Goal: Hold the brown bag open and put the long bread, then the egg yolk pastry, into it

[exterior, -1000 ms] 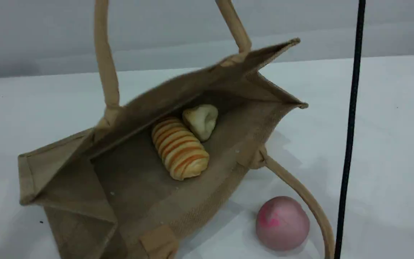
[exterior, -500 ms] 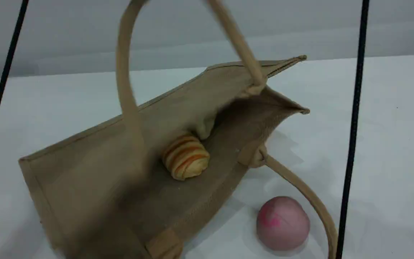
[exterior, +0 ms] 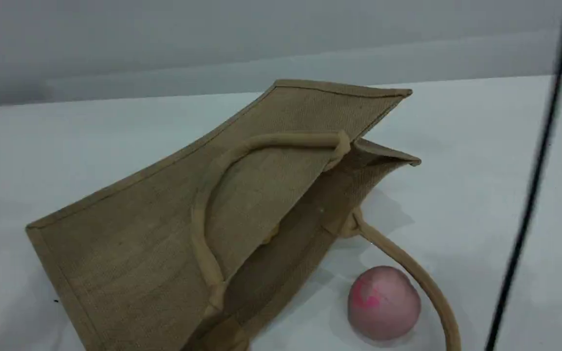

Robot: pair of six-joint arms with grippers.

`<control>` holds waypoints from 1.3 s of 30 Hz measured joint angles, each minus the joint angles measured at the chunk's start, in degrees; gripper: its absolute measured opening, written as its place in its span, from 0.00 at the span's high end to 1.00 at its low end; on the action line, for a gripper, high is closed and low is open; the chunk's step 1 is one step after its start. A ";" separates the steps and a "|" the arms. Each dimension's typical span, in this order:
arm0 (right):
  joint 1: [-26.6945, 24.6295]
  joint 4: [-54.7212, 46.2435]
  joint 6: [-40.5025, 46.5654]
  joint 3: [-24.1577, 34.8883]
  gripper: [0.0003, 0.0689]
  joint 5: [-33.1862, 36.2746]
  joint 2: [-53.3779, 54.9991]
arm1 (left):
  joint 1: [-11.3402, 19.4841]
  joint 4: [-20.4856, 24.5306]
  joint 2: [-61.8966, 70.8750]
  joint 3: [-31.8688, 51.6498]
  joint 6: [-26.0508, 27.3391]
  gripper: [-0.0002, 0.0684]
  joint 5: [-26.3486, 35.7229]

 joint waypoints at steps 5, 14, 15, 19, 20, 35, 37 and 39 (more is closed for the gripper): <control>0.00 -16.58 13.13 0.06 0.31 13.95 -6.38 | 0.04 5.55 -7.02 0.00 -4.10 0.26 0.17; 0.00 -29.81 23.39 9.35 0.33 19.69 -23.05 | 0.04 11.74 -17.34 1.55 -11.67 0.26 0.01; 0.00 -29.17 23.32 11.08 0.33 19.69 -25.47 | 0.04 11.74 -18.33 2.47 -11.74 0.26 0.01; 0.00 -25.37 23.22 18.31 0.33 17.43 -35.24 | -0.01 11.74 -22.16 8.11 -11.74 0.26 0.01; 0.00 -24.52 23.22 20.35 0.33 15.16 -37.84 | -0.01 11.74 -23.15 9.66 -11.83 0.26 -0.02; 0.00 -18.84 21.59 40.44 0.33 11.32 -65.31 | -0.01 11.81 -42.01 41.54 -18.96 0.28 -5.71; 0.00 -18.84 21.46 40.44 0.33 11.32 -65.73 | -0.01 12.28 -45.45 45.74 -20.30 0.28 -7.47; 0.00 -18.79 21.46 40.44 0.33 11.32 -65.73 | -0.01 14.31 -49.21 49.54 -22.07 0.28 -8.89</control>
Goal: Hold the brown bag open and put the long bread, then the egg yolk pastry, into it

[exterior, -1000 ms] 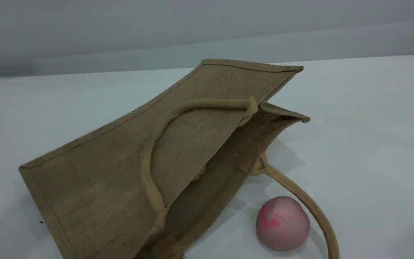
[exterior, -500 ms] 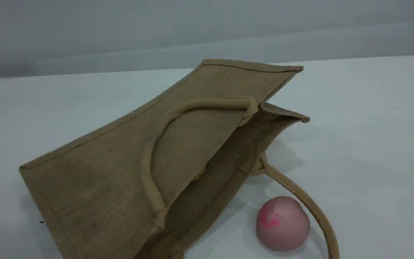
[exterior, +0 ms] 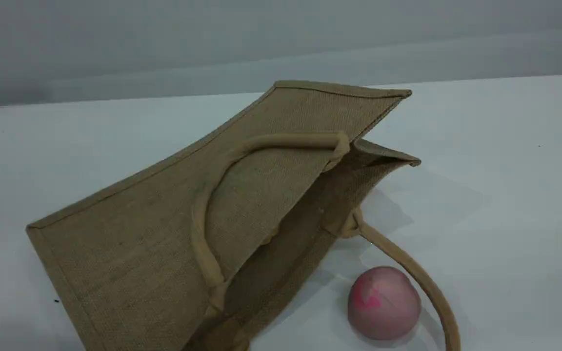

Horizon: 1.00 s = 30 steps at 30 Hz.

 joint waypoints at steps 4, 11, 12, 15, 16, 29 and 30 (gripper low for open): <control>0.00 0.00 0.00 0.00 0.33 -0.04 0.05 | 0.00 3.86 -8.63 7.67 -3.96 0.28 -1.52; 0.00 0.00 0.00 0.00 0.33 -0.07 0.10 | 0.00 8.66 -24.45 18.28 -10.63 0.28 -1.61; 0.00 0.00 0.00 0.00 0.33 -0.07 0.10 | 0.00 8.96 -26.78 19.51 -10.63 0.28 -1.50; 0.00 0.00 0.00 0.00 0.33 -0.11 0.10 | 0.00 9.42 -33.28 22.30 -10.63 0.28 -0.05; 0.00 0.00 0.00 0.00 0.33 -0.11 0.10 | 0.00 9.42 -35.53 22.82 -10.58 0.28 -0.05; -1.07 0.02 0.00 0.00 0.33 -0.11 -0.04 | 0.00 12.36 -53.39 23.55 -10.52 0.28 0.78; -2.23 0.02 0.00 0.00 0.33 -0.06 -0.04 | 0.00 12.36 -53.33 23.55 -10.47 0.28 0.78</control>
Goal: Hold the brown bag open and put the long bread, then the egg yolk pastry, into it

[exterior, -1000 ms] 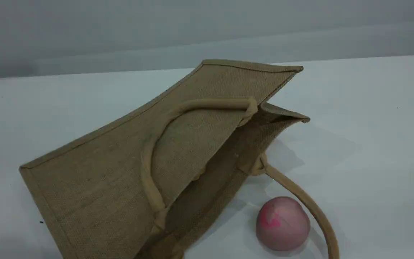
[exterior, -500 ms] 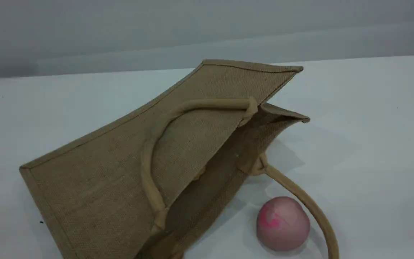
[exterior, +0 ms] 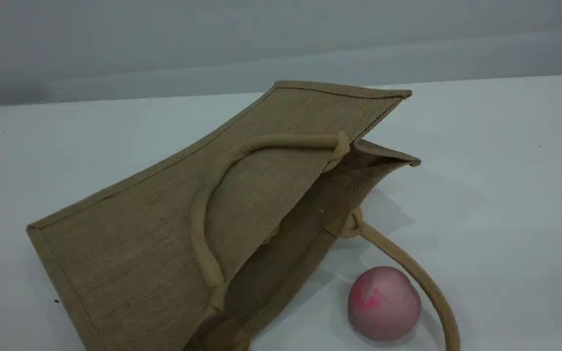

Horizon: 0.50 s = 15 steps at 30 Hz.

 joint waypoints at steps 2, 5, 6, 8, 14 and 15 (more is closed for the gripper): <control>-3.55 0.00 0.00 -0.05 0.33 -0.04 0.00 | 0.00 -0.05 0.00 0.00 0.00 0.28 0.00; -9.62 0.00 0.00 -0.05 0.33 -0.04 -0.14 | 0.00 -0.05 0.03 0.00 0.00 0.28 -0.05; -11.91 0.00 0.00 -0.05 0.33 -0.04 -0.48 | 0.00 -0.05 0.09 0.00 0.00 0.28 -0.05; -15.63 0.00 0.00 -0.05 0.33 -0.04 -2.17 | 0.00 -0.05 0.09 0.00 0.00 0.28 -0.05; -18.50 0.00 0.00 -0.05 0.33 0.08 -5.02 | 0.45 -0.05 0.09 0.00 0.06 0.28 -0.11; -18.50 0.00 0.00 -0.05 0.33 0.08 -5.02 | 1.37 -0.05 0.09 0.00 0.03 0.28 -0.11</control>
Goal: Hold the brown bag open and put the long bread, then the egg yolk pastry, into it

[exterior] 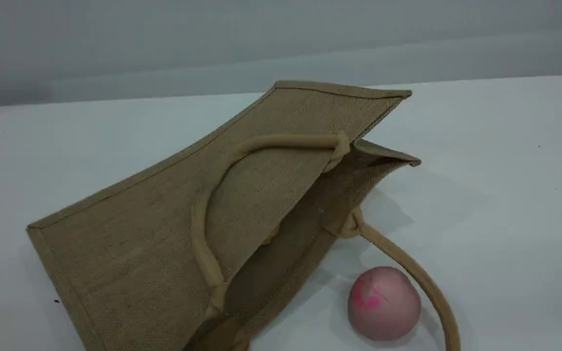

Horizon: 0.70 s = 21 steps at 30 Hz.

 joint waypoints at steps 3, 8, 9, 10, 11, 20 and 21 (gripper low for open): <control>0.00 0.00 0.00 0.00 0.33 -0.05 0.00 | 3.67 0.00 0.00 0.00 -0.07 0.29 0.00; 0.05 0.00 0.00 0.00 0.33 -0.05 0.08 | 6.72 0.00 0.00 0.00 -0.07 0.29 -0.04; 0.05 0.00 0.00 0.00 0.33 -0.05 0.08 | 6.72 0.00 0.00 0.00 -0.07 0.29 -0.04; 0.10 0.00 0.00 0.00 0.33 -0.05 0.08 | 6.72 0.00 0.00 0.00 -0.07 0.29 -0.04; 0.25 0.00 0.00 0.00 0.33 -0.10 0.08 | 6.72 0.00 0.00 0.00 -0.07 0.29 -0.04; 0.32 0.00 0.00 0.00 0.33 -0.10 0.08 | 6.67 0.07 0.00 0.00 -0.11 0.29 -0.04; 0.32 0.00 0.00 0.00 0.33 -0.10 0.08 | 6.67 0.07 0.00 0.00 -0.11 0.29 -0.04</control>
